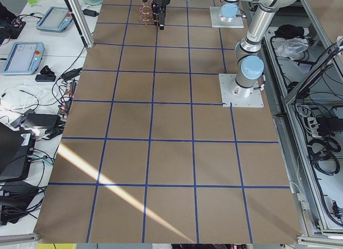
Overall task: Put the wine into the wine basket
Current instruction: 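Lower the bottle into the empty basket slot with the right gripper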
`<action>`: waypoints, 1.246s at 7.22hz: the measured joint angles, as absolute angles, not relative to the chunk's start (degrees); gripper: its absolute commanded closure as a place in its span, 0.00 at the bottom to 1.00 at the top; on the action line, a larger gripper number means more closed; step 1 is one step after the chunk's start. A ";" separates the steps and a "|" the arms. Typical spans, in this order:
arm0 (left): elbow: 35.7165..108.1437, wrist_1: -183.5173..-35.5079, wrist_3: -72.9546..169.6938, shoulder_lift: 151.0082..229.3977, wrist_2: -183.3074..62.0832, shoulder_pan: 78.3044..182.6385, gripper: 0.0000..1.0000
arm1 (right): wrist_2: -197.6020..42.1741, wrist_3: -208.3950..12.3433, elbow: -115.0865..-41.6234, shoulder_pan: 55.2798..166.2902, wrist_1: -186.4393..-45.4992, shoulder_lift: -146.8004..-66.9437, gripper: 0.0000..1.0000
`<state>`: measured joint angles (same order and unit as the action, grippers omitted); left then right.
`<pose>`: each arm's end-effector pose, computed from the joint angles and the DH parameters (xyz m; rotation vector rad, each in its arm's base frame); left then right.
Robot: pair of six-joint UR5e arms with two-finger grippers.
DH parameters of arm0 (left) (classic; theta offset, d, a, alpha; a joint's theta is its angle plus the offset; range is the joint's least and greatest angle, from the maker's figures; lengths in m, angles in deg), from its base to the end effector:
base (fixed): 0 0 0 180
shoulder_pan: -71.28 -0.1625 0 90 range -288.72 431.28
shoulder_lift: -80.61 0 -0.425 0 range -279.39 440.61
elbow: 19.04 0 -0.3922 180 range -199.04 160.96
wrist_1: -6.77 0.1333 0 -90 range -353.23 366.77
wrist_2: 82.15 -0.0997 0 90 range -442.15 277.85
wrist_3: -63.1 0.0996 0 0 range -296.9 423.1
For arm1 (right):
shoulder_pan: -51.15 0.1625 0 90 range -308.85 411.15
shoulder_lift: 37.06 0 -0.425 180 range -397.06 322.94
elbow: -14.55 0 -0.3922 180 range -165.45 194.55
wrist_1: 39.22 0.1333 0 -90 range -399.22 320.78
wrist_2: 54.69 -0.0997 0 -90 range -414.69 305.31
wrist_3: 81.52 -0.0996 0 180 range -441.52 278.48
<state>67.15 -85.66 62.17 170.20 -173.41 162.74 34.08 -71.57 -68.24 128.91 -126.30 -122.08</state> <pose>-0.1436 -0.4874 0.5199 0.0139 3.1198 -0.0494 0.0206 -0.5440 0.5004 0.0625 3.1176 0.0120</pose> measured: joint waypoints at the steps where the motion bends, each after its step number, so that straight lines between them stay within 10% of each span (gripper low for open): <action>1: 67.13 -85.61 61.42 170.17 -173.15 162.72 0.00 | 34.05 -71.97 -68.29 129.04 -126.50 -121.81 1.00; 9: 67.21 -86.06 62.02 169.79 -172.05 162.75 0.00 | 34.18 -71.96 -73.61 129.04 -132.88 -118.74 1.00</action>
<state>67.21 -86.06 62.02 169.79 -172.05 162.75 34.18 -71.96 -73.61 129.04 -132.88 -118.74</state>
